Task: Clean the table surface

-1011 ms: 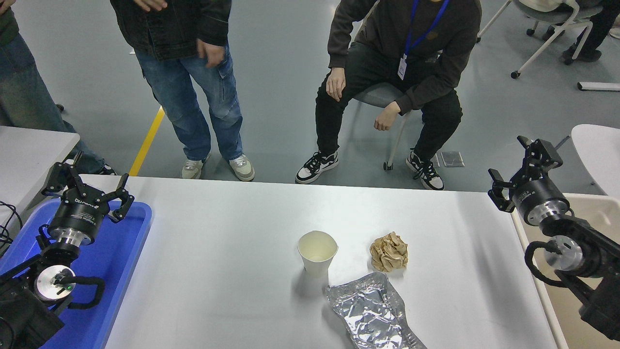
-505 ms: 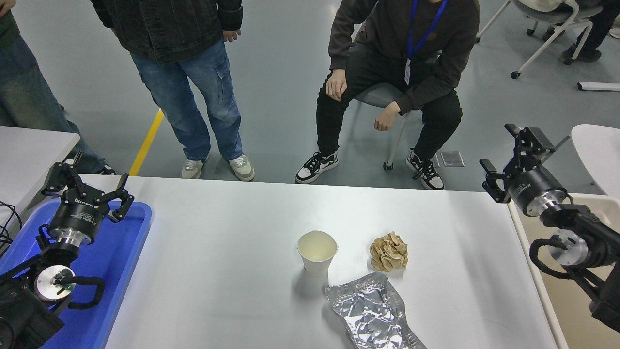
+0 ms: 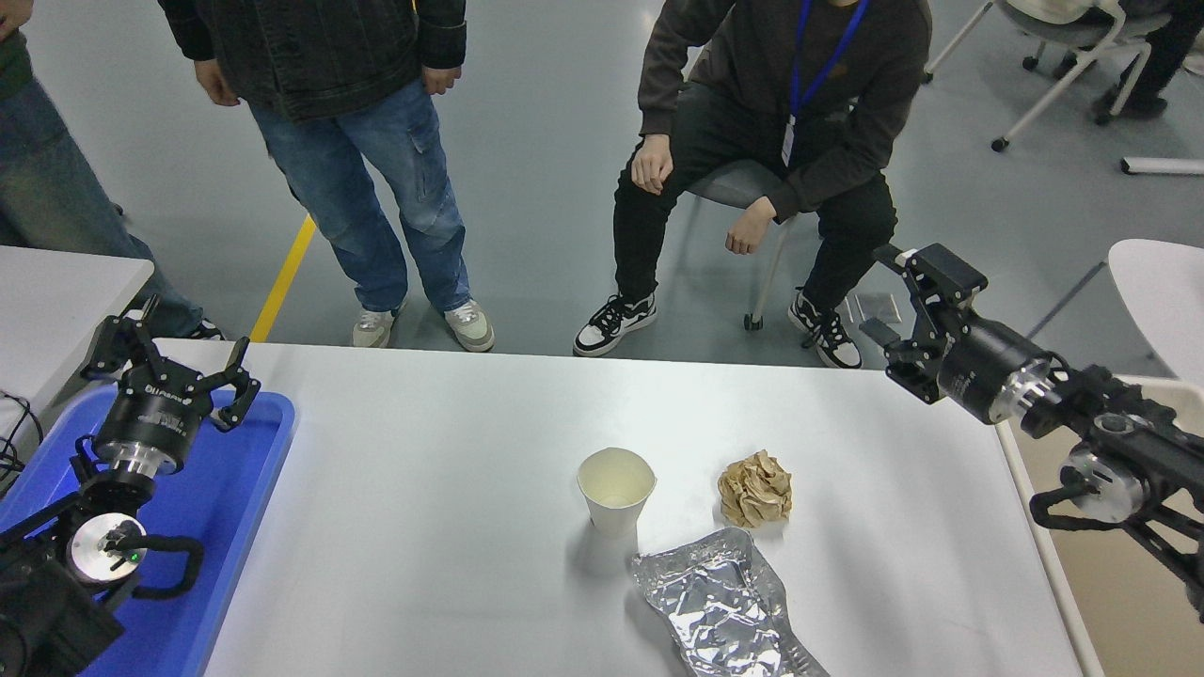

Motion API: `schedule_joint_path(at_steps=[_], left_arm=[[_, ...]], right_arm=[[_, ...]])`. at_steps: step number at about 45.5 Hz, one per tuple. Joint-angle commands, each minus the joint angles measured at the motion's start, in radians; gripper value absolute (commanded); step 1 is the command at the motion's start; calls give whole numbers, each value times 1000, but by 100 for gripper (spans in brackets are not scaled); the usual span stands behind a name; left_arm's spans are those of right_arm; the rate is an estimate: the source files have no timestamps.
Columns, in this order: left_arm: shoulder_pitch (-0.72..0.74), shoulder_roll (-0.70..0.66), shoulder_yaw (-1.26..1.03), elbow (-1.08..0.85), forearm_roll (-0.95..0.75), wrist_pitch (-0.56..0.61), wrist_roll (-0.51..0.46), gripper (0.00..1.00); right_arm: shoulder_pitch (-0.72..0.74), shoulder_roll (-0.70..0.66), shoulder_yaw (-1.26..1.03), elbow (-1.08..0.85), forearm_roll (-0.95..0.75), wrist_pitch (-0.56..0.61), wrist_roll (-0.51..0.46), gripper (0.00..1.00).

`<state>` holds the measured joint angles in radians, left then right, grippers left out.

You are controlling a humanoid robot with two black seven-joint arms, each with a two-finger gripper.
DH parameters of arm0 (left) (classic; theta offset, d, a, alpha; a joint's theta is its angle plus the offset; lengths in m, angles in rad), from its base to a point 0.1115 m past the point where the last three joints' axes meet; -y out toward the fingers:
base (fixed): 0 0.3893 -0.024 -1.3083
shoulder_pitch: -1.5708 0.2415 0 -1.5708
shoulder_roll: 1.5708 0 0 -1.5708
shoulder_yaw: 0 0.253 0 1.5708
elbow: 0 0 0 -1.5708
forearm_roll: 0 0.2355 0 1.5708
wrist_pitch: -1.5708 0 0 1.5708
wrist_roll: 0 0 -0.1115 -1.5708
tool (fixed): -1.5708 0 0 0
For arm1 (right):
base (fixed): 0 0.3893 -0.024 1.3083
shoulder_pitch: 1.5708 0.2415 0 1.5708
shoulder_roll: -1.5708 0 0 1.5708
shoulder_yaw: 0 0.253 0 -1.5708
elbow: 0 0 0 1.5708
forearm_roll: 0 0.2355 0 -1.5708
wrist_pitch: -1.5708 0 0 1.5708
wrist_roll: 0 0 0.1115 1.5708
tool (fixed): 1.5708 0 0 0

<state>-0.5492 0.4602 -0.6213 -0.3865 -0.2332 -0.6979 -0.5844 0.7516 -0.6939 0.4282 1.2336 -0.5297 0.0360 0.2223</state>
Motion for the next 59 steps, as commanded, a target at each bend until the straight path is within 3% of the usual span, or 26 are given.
schedule_joint_path(at_steps=[1, 14, 22, 33, 45, 59], left_arm=[[0, 0, 0, 0, 0, 0, 0, 100], [0, 0, 0, 0, 0, 0, 0, 100], [0, 0, 0, 0, 0, 0, 0, 100], [0, 0, 0, 0, 0, 0, 0, 100], [0, 0, 0, 0, 0, 0, 0, 100], [0, 0, 0, 0, 0, 0, 0, 100]], right_arm=[[164, -16, -192, 76, -30, 8, -97, 98], [443, 92, -520, 78, -32, 74, -153, 98], [531, 194, -615, 64, -32, 76, -162, 98], [574, 336, -717, -22, -35, 113, -166, 98], [603, 444, -769, -92, -21, 108, -327, 98], [598, 502, -776, -114, -26, 107, -359, 98]])
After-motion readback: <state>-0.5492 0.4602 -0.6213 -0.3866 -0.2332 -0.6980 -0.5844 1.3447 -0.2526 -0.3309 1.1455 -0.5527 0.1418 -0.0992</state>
